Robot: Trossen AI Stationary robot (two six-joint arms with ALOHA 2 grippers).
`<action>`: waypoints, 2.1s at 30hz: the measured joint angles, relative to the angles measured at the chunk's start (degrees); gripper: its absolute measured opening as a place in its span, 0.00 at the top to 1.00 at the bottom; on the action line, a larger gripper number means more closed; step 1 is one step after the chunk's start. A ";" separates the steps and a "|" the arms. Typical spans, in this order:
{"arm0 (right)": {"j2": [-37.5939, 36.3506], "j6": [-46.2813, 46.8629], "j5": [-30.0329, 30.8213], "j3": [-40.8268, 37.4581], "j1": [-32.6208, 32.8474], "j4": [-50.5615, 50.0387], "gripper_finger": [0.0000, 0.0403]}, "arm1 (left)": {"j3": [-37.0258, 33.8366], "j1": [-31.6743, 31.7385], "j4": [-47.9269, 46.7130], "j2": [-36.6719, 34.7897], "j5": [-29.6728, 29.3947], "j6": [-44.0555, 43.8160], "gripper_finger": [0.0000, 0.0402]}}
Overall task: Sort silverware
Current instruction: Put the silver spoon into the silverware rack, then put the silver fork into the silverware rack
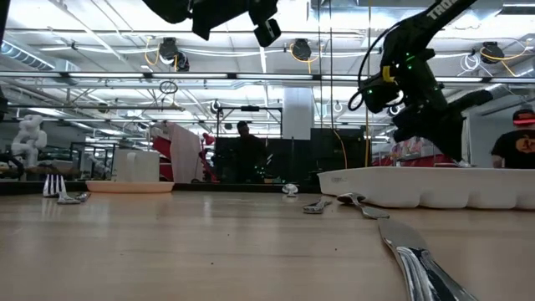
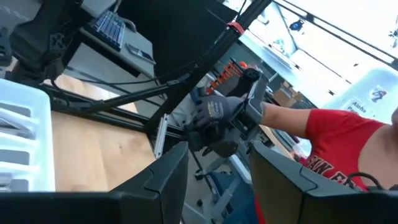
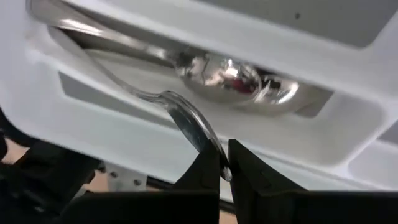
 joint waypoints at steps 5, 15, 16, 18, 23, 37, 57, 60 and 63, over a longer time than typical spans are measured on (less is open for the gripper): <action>2.33 -0.30 -0.70 -0.09 0.02 3.69 1.00 | 0.00 1.05 -0.32 0.00 -0.02 1.24 0.57; 6.52 4.90 -0.53 -0.10 0.00 4.90 0.94 | 0.00 2.94 -6.64 0.00 -0.06 5.45 0.57; 6.52 5.44 -0.46 -0.10 0.00 5.27 0.92 | 0.00 2.95 -7.08 0.00 -0.06 5.65 0.57; 6.52 6.76 -0.12 -0.10 0.00 6.12 0.88 | 0.00 2.99 -7.30 0.00 -0.07 5.79 0.57; 6.52 8.53 -0.10 -0.10 0.00 6.84 0.75 | 0.00 2.99 -7.34 0.00 -0.06 6.05 0.57; -1.19 16.13 0.03 7.18 -0.02 8.16 0.59 | 0.00 4.58 -6.63 0.00 -1.16 7.27 0.57; -27.31 47.39 -38.83 26.50 2.59 12.51 0.59 | 0.98 22.41 -57.69 -46.39 -23.59 36.84 0.57; -28.29 49.81 -38.29 26.48 4.68 12.53 0.59 | -1.05 19.70 -67.85 -50.42 -29.96 26.23 0.57; -28.31 51.19 -36.25 26.47 6.48 12.53 0.59 | -2.73 16.87 -77.93 -53.76 -36.39 14.28 0.57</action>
